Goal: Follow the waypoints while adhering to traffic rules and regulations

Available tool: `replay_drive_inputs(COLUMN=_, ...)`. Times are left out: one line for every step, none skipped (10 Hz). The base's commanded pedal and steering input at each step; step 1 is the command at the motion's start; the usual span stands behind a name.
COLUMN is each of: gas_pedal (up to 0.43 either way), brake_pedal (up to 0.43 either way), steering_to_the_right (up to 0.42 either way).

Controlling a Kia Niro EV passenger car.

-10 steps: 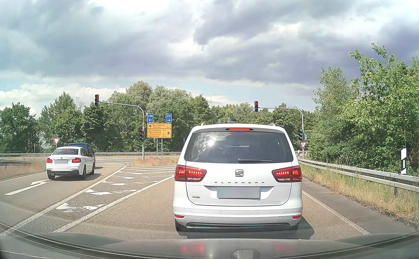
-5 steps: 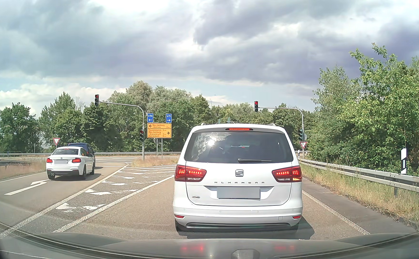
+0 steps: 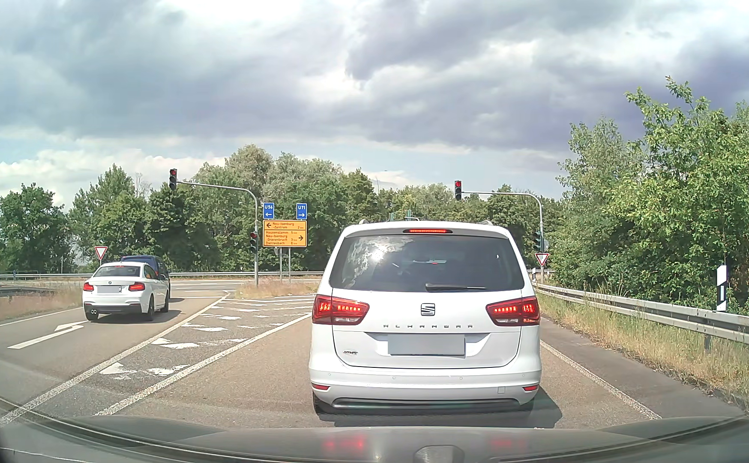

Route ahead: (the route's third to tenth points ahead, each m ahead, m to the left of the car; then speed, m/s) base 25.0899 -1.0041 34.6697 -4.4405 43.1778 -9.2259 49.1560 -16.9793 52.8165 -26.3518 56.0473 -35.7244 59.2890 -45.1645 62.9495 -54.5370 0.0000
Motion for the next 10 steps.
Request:
replay_drive_inputs(gas_pedal=0.000, brake_pedal=0.311, steering_to_the_right=0.010)
replay_drive_inputs(gas_pedal=0.000, brake_pedal=0.317, steering_to_the_right=0.010)
replay_drive_inputs(gas_pedal=0.000, brake_pedal=0.311, steering_to_the_right=0.010)
replay_drive_inputs(gas_pedal=0.000, brake_pedal=0.317, steering_to_the_right=0.010)
replay_drive_inputs(gas_pedal=0.000, brake_pedal=0.311, steering_to_the_right=0.010)
replay_drive_inputs(gas_pedal=0.000, brake_pedal=0.311, steering_to_the_right=0.010)
replay_drive_inputs(gas_pedal=0.000, brake_pedal=0.311, steering_to_the_right=0.010)
replay_drive_inputs(gas_pedal=0.000, brake_pedal=0.317, steering_to_the_right=0.010)
replay_drive_inputs(gas_pedal=0.000, brake_pedal=0.311, steering_to_the_right=0.010)
replay_drive_inputs(gas_pedal=0.000, brake_pedal=0.311, steering_to_the_right=0.010)
